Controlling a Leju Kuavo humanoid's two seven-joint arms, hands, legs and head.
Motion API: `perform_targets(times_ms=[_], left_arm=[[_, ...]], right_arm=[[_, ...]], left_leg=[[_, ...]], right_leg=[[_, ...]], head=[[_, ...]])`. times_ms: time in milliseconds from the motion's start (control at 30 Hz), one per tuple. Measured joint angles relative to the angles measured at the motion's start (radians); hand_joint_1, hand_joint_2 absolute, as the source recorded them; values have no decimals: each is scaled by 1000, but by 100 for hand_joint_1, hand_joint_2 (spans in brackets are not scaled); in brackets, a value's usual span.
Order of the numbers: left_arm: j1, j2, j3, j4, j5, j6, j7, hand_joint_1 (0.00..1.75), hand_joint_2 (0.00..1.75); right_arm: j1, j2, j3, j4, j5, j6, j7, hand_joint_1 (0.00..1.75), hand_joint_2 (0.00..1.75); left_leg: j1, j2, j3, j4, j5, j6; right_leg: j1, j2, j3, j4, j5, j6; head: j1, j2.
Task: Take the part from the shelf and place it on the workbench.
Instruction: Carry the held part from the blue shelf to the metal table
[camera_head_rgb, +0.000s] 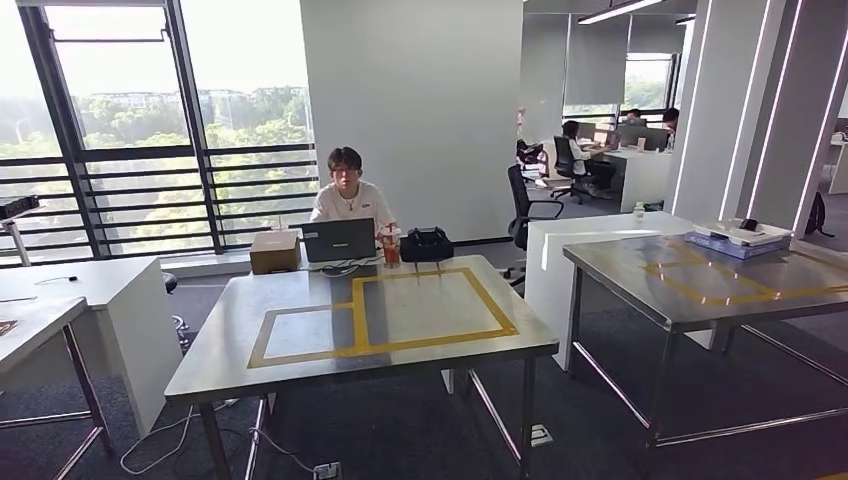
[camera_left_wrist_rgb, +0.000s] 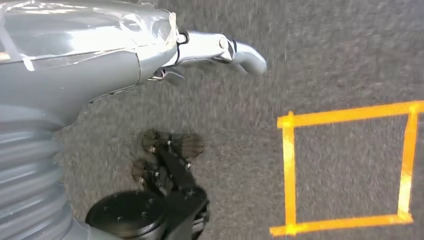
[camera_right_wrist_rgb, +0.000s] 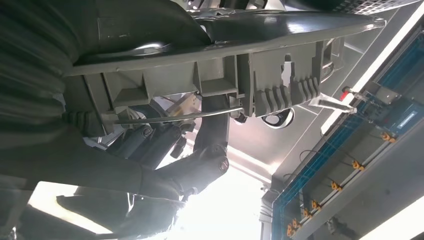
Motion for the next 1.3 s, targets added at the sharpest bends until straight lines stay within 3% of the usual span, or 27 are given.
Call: perform_targets(times_ms=[67, 133, 167, 233, 300, 333, 367, 400, 433, 467, 500, 567, 633, 700, 767, 833, 867, 900, 933, 1000, 1033, 1067, 1200, 1233, 1300], left_arm=[[1, -1, 0, -3, 0, 3, -1, 0, 175], [3, -4, 1, -3, 2, 6, 0, 0, 175], [2, -6, 0, -3, 3, 6, 0, 0, 175], [1, -7, -2, -3, 4, 6, 1, 0, 175], [3, -8, -4, -3, 5, 4, 1, 0, 175], [5, -8, -4, -4, 5, 4, 1, 0, 175], [7, -8, -5, -4, 5, 4, 1, 0, 175], [9, -7, -6, -4, 4, 4, 1, 0, 175], [10, -7, -7, -4, 4, 4, 1, 0, 175], [10, -6, -7, -4, 3, 4, 0, 0, 175], [9, -6, -7, -4, 2, 4, -1, 0, 175], [7, -6, -8, -6, -3, 1, -4, 0, 175], [7, -5, -8, -6, -9, -3, -7, 0, 175], [4, -5, -7, -7, -18, -6, -10, 0, 175], [2, -5, -6, -6, -26, -8, -14, 0, 175], [2, -5, -5, -6, -33, -10, -17, 0, 175], [2, -5, -4, -6, -36, -11, -19, 0, 175], [2, -5, -3, -6, -38, -12, -20, 0, 175], [2, -5, -2, -6, -40, -12, -21, 0, 175], [2, -5, 3, -6, -42, -13, -23, 0, 175], [3, -5, 6, -5, -43, -13, -23, 0, 175], [3, -5, 8, -5, -43, -13, -23, 0, 175], [-1, -6, 10, -5, -44, -13, -25, 0, 175], [-3, -7, 10, -5, -44, -13, -25, 0, 175], [-6, -7, 10, -4, -44, -13, -25, 0, 175]], right_arm=[[0, 1, 0, 0, -1, 2, 0, 175, 175], [-4, 2, 0, 0, -1, 3, 2, 175, 175], [-7, 1, 0, 0, -1, 3, 2, 175, 175], [-9, 1, 0, 0, -1, 3, 3, 175, 175], [-7, 1, 1, 0, -2, 3, 4, 175, 175], [-7, 1, 1, 0, -3, 3, 5, 175, 175], [-6, 1, 1, 0, -4, 3, 5, 175, 175], [-6, 1, 1, 0, -4, 3, 6, 175, 175], [-5, 1, 1, 1, -5, 3, 7, 175, 175], [-4, 1, 1, 1, -5, 4, 7, 175, 175], [-3, 1, 1, 1, -6, 4, 8, 175, 175], [-3, 2, 0, -1, -8, 6, 8, 175, 175], [-2, 2, -1, -2, -9, 7, 8, 175, 175], [-1, 3, -3, -2, -10, 8, 8, 175, 175], [0, 3, -4, -2, -10, 9, 8, 175, 175], [2, 4, -5, -2, -10, 10, 8, 175, 175], [3, 5, -5, -1, -9, 11, 8, 175, 175], [4, 5, -5, -1, -9, 12, 8, 175, 175], [4, 6, -5, 0, -9, 13, 8, 175, 175], [5, 7, -6, 1, -9, 14, 8, 175, 175], [6, 8, -6, 2, -9, 14, 9, 175, 175], [6, 9, -6, 4, -9, 14, 9, 175, 175], [5, 10, -10, 4, -9, 16, 9, 175, 175], [4, 10, -12, 4, -9, 16, 9, 175, 175], [3, 10, -13, 4, -9, 16, 9, 175, 175]], left_leg=[[-3, -4, 23, -26, -1, 3], [4, -9, 58, -51, 1, 5], [9, -12, 72, -58, -1, 4], [12, -18, 83, -61, -13, -2], [16, -23, 101, -61, -31, -12], [20, -25, 115, -60, -42, -19], [25, -27, 132, -60, -54, -27], [28, -28, 147, -59, -68, -36], [31, -28, 162, -56, -83, -44], [31, -28, 169, -55, -96, -52], [30, -26, 173, -55, -106, -59], [31, -23, 176, -50, -109, -69], [35, -22, 149, 12, -87, -77], [39, -21, 68, 139, -81, -86], [41, -21, -14, 242, -125, -93], [42, -21, -68, 278, -187, -95], [42, -21, -88, 273, -203, -94], [42, -21, -94, 242, -190, -91], [41, -21, -92, 190, -149, -86], [35, -23, -81, 63, -14, -67], [31, -25, -77, 20, 39, -58], [26, -28, -76, -3, 74, -52], [24, -34, -44, -22, 78, -40], [26, -34, -32, -29, 73, -35], [25, -35, -18, -33, 59, -26]], right_leg=[[-4, -4, 10, 6, 8, 15], [-5, -2, 2, 42, -6, 21], [-6, 0, -22, 84, -24, 21], [-10, 5, -103, 204, -64, 24], [-18, 5, -167, 265, -77, 37], [-22, 5, -173, 244, -64, 48], [-26, 5, -161, 189, -37, 61], [-32, 2, -141, 117, 9, 78], [-35, -2, -124, 57, 52, 86], [-34, -4, -111, 16, 83, 80], [-33, -6, -105, -4, 101, 66], [-29, 1, -96, -5, 92, 30], [-32, 5, -80, -9, 83, 16], [-32, 6, -58, -16, 68, 7], [-32, 7, -40, -21, 52, 3], [-30, 11, -17, -21, 34, 2], [-29, 13, -1, -22, 22, 2], [-27, 15, 17, -22, 9, 2], [-25, 15, 35, -22, -3, 2], [-19, 18, 62, -23, -28, 4], [-16, 20, 69, -24, -39, 8], [-13, 22, 74, -24, -50, 12], [-10, 21, 86, -7, -87, 29], [-10, 18, 65, 38, -105, 28], [-11, 16, -31, 185, -149, 23]], head=[[-3, 0], [-2, 0], [-1, 0], [2, 0], [3, 0], [4, 0], [4, 0], [5, 0], [6, -1], [7, -1], [7, -1], [5, 0], [3, 0], [0, 1], [-1, 1], [-2, 1], [-3, 1], [-4, 1], [-4, 1], [-4, 0], [-4, 0], [-3, 0], [-1, 0], [0, 1], [3, 0]])
